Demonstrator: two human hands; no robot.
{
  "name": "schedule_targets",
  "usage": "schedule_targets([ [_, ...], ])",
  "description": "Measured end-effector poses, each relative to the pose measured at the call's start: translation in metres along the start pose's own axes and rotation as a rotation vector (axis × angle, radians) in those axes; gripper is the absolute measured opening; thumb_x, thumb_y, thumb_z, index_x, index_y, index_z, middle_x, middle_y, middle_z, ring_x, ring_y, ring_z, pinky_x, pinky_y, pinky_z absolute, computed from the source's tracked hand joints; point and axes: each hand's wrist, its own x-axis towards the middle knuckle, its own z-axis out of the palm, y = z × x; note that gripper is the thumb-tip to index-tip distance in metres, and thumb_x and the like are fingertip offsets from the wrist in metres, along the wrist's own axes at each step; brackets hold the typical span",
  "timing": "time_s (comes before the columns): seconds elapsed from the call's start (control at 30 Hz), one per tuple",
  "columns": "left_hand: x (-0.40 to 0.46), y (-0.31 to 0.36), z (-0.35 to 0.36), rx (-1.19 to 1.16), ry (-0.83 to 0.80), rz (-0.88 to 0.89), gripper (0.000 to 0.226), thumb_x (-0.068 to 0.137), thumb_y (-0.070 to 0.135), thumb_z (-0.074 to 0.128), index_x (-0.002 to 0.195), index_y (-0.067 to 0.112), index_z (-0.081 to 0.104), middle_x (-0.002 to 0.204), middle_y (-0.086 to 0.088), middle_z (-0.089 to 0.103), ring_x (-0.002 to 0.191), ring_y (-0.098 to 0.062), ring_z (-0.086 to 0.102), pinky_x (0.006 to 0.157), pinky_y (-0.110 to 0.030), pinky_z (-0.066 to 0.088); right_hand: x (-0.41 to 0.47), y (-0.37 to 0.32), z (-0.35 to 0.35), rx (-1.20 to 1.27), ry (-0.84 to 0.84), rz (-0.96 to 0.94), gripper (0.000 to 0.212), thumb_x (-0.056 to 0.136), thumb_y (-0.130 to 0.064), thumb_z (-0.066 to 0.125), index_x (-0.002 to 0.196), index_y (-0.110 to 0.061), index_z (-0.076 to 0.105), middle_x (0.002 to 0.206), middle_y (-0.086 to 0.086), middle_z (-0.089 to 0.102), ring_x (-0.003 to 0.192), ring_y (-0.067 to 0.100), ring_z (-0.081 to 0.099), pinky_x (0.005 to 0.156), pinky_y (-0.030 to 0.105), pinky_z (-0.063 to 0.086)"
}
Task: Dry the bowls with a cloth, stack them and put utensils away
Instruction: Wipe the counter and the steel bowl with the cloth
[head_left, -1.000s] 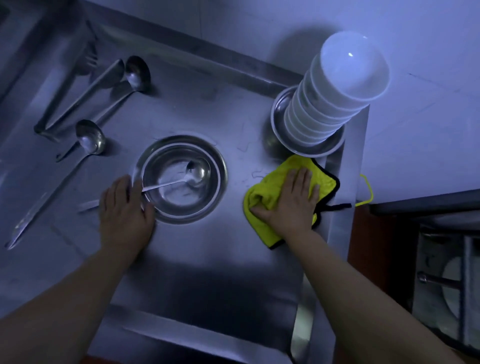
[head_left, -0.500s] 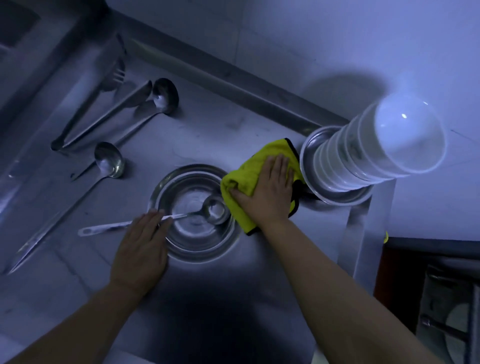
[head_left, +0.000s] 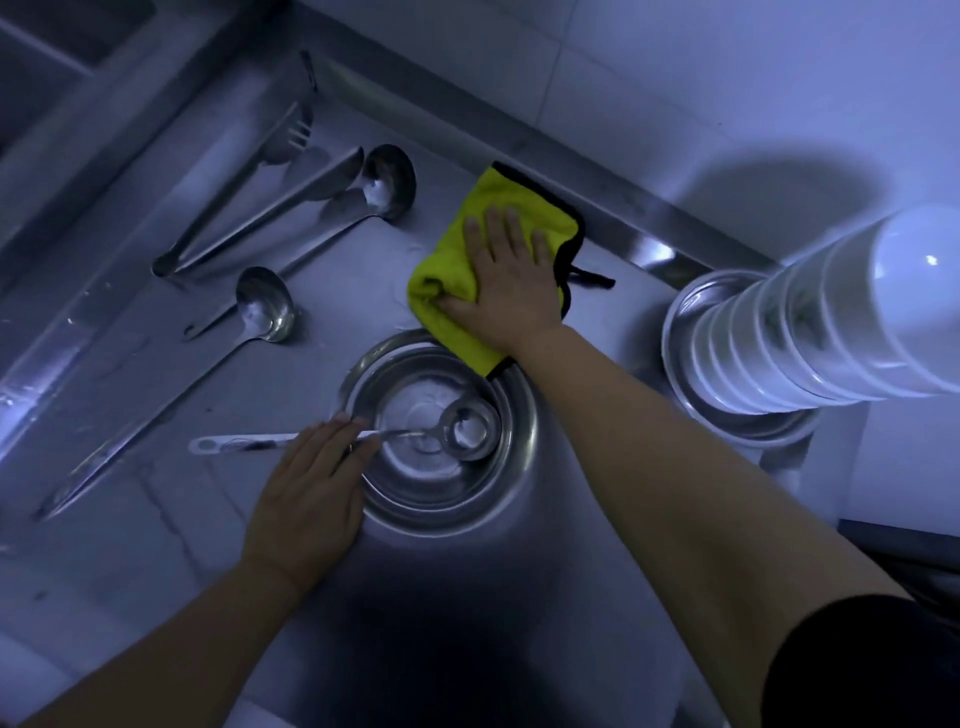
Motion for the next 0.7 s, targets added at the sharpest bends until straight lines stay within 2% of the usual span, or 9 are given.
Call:
schedule_targets([
  [0.07,-0.001,0.001,-0.001,0.003,0.007,0.004,0.043,0.084,0.012,0.038,0.115,0.001,0.066,0.121,-0.019,0.062,0.121,-0.029,0.045,0.115,-0.034,0.018,-0.01,0.014,0.0,0.0,0.009,0.029,0.086,0.087,-0.067,0.037,0.153,-0.021,0.004,0.16,0.008,0.002,0.147,0.024,-0.003,0.117,0.048,-0.002],
  [0.2,-0.003,0.0,0.0,0.0,0.014,0.013,0.044,0.085,0.013,0.035,0.115,0.001,0.065,0.121,-0.02,0.061,0.118,-0.033,0.049,0.112,-0.038,0.023,-0.057,0.033,0.005,0.047,0.027,0.255,0.084,0.088,-0.064,0.037,0.153,-0.02,0.006,0.16,0.009,0.002,0.147,0.028,-0.002,0.116,0.051,0.0],
  [0.3,-0.005,0.002,0.001,-0.004,0.038,0.016,0.044,0.085,0.013,0.034,0.114,0.001,0.066,0.12,-0.021,0.062,0.116,-0.037,0.051,0.109,-0.043,0.029,-0.112,0.035,0.01,0.045,-0.016,0.251,0.088,0.083,-0.067,0.03,0.152,-0.018,0.006,0.16,0.011,0.004,0.147,0.028,-0.001,0.117,0.049,0.0],
  [0.37,-0.005,0.004,0.001,0.001,0.066,0.027,0.043,0.085,0.012,0.035,0.112,0.0,0.066,0.118,-0.022,0.062,0.114,-0.038,0.052,0.105,-0.046,0.033,-0.152,0.034,0.014,0.069,-0.019,0.235,0.093,0.074,-0.066,0.023,0.152,-0.016,0.013,0.159,0.013,0.011,0.147,0.03,0.005,0.117,0.049,0.004],
  [0.47,-0.006,0.006,-0.001,0.003,0.088,0.046,0.041,0.085,0.01,0.036,0.109,-0.002,0.067,0.116,-0.023,0.062,0.11,-0.04,0.052,0.102,-0.049,0.037,-0.212,0.033,0.024,0.132,0.009,0.267,0.089,0.075,-0.061,0.034,0.149,-0.012,0.029,0.154,0.017,0.025,0.144,0.034,0.018,0.113,0.053,0.017],
  [0.57,-0.005,0.011,-0.007,0.013,0.096,0.121,0.039,0.084,0.009,0.036,0.105,-0.003,0.066,0.111,-0.024,0.062,0.107,-0.039,0.051,0.095,-0.051,0.039,-0.267,0.032,0.028,0.111,0.007,0.383,0.088,0.077,-0.062,0.037,0.147,-0.009,0.032,0.153,0.016,0.029,0.142,0.034,0.023,0.111,0.051,0.016],
  [0.7,0.024,0.045,-0.019,0.023,0.073,0.233,0.037,0.075,0.013,0.045,0.102,0.009,0.069,0.108,-0.013,0.067,0.1,-0.035,0.056,0.085,-0.044,0.039,-0.321,0.019,0.03,0.09,-0.02,0.56,0.089,0.078,-0.064,0.036,0.144,-0.005,0.036,0.149,0.019,0.035,0.139,0.035,0.028,0.11,0.052,0.017],
])
